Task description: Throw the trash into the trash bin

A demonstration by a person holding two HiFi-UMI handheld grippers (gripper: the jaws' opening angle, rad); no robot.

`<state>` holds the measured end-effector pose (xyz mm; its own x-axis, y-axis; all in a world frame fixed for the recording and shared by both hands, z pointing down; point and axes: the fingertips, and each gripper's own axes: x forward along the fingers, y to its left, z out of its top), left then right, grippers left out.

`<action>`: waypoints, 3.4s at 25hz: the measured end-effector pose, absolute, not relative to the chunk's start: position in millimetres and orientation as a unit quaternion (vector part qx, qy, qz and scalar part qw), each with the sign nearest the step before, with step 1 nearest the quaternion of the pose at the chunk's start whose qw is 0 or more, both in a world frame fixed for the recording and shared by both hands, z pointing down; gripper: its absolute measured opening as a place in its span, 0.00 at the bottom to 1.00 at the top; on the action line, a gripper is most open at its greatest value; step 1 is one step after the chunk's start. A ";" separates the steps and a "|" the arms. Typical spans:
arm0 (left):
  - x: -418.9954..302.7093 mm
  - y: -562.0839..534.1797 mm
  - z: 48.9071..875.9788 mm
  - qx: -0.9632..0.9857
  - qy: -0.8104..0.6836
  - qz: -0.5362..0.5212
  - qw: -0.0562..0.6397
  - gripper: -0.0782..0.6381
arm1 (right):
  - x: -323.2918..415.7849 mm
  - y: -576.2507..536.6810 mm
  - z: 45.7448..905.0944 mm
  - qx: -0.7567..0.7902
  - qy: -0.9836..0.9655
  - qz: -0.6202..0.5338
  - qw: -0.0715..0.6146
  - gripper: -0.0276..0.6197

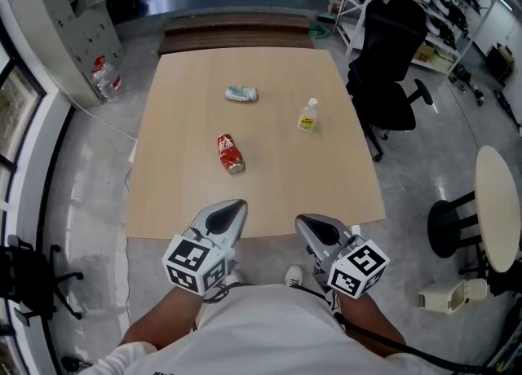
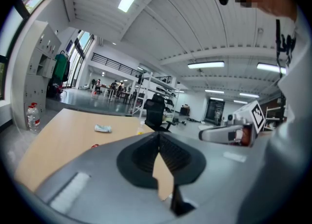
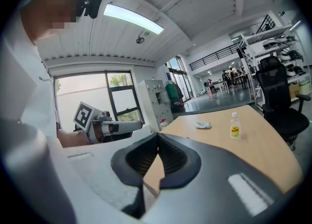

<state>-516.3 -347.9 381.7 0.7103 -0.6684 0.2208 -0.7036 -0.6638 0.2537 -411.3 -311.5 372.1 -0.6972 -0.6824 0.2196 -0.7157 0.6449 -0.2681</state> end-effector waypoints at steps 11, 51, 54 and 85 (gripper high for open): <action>-541.3 -349.0 380.6 0.912 -0.374 0.053 0.161 0.12 | -433.7 -315.1 372.0 0.396 -0.901 0.171 0.047 0.05; -572.2 -376.4 407.7 0.909 -0.364 0.092 0.182 0.12 | -436.6 -366.8 391.5 0.426 -0.882 0.187 0.074 0.05; -557.7 -387.3 410.3 0.909 -0.362 0.097 0.185 0.12 | -424.0 -379.4 397.2 0.427 -0.881 0.191 0.075 0.05; -451.7 -496.0 456.8 0.879 -0.392 0.172 0.209 0.12 | -305.6 -563.3 477.5 0.447 -0.866 0.150 0.167 0.17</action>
